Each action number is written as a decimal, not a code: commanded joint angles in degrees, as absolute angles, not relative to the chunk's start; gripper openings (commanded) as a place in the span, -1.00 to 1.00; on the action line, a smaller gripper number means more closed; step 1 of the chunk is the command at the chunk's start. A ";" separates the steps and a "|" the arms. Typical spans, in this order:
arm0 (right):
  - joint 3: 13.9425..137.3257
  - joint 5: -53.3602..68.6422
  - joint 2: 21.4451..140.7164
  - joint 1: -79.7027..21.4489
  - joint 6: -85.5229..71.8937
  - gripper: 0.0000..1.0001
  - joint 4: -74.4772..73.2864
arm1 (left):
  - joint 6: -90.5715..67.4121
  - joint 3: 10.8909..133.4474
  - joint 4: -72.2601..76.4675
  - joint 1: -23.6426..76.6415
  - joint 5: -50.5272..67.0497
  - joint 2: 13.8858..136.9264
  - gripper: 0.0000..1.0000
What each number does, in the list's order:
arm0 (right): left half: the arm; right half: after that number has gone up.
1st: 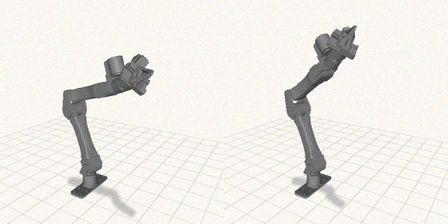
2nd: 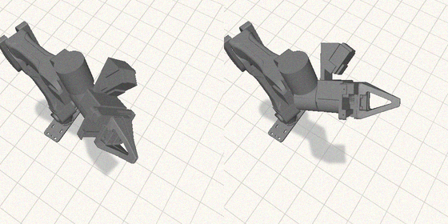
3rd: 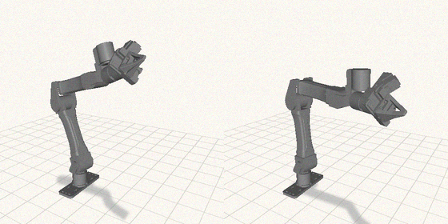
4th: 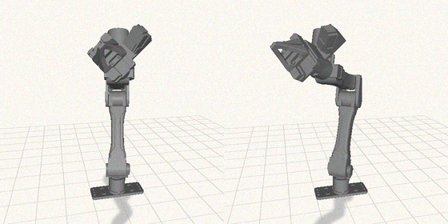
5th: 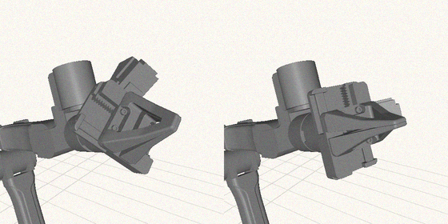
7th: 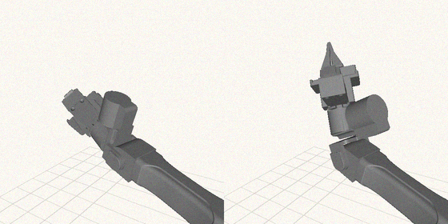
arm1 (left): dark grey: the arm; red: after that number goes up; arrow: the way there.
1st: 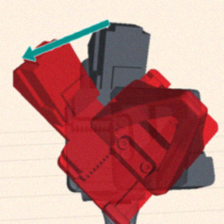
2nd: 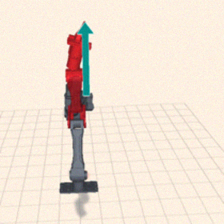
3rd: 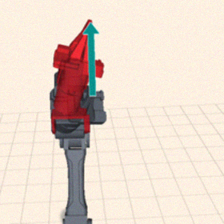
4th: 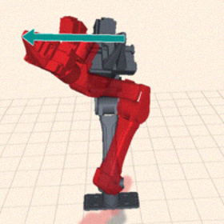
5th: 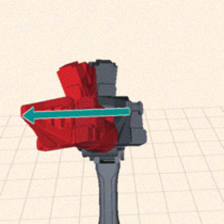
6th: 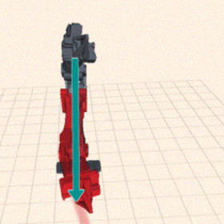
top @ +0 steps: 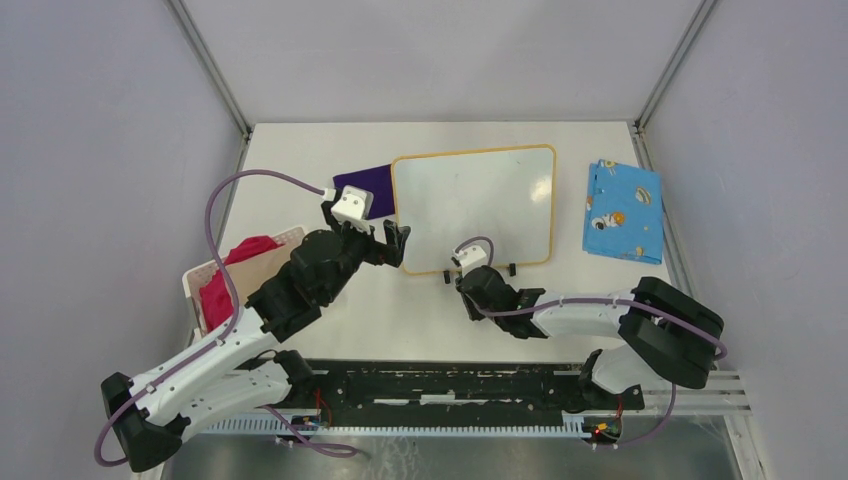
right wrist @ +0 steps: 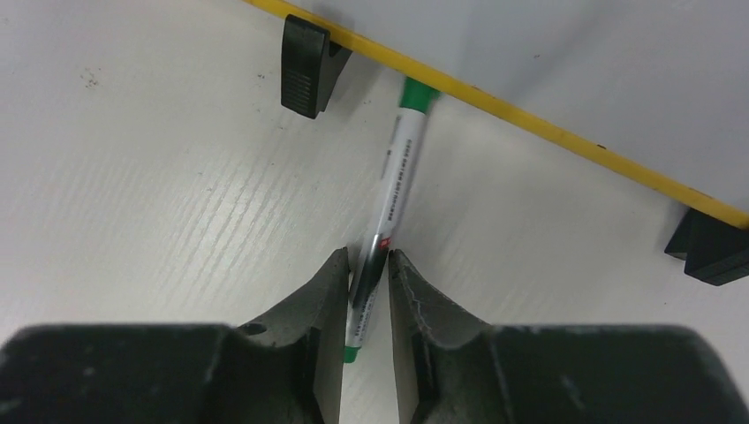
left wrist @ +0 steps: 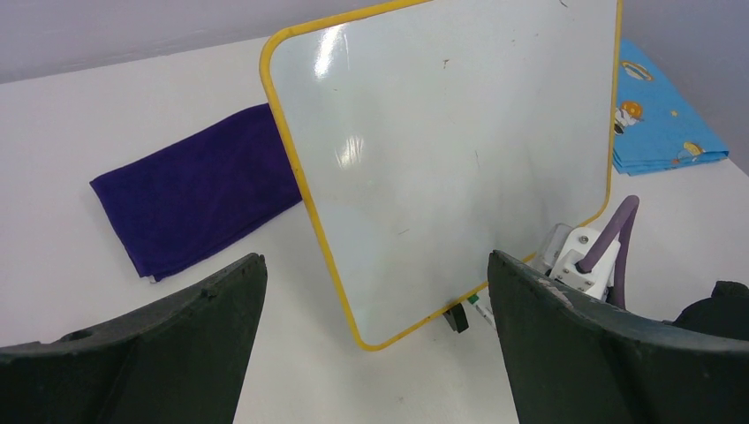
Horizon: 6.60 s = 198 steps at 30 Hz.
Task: Write a sentence on the whiteboard
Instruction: Open the whiteboard marker at the center of the board.
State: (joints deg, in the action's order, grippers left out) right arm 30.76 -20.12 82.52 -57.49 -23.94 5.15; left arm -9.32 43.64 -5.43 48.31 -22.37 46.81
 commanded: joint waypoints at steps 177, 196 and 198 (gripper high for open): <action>24.84 21.99 37.91 -47.21 -31.38 -0.58 32.43 | -27.39 50.88 10.24 50.62 26.43 55.56 -0.96; 24.87 29.09 44.03 -47.20 -40.95 0.14 48.91 | -33.76 48.26 16.50 50.62 29.54 51.03 -0.96; 24.87 29.20 44.66 -47.17 -41.75 0.09 49.99 | -33.84 48.10 16.52 50.63 29.61 50.85 -0.96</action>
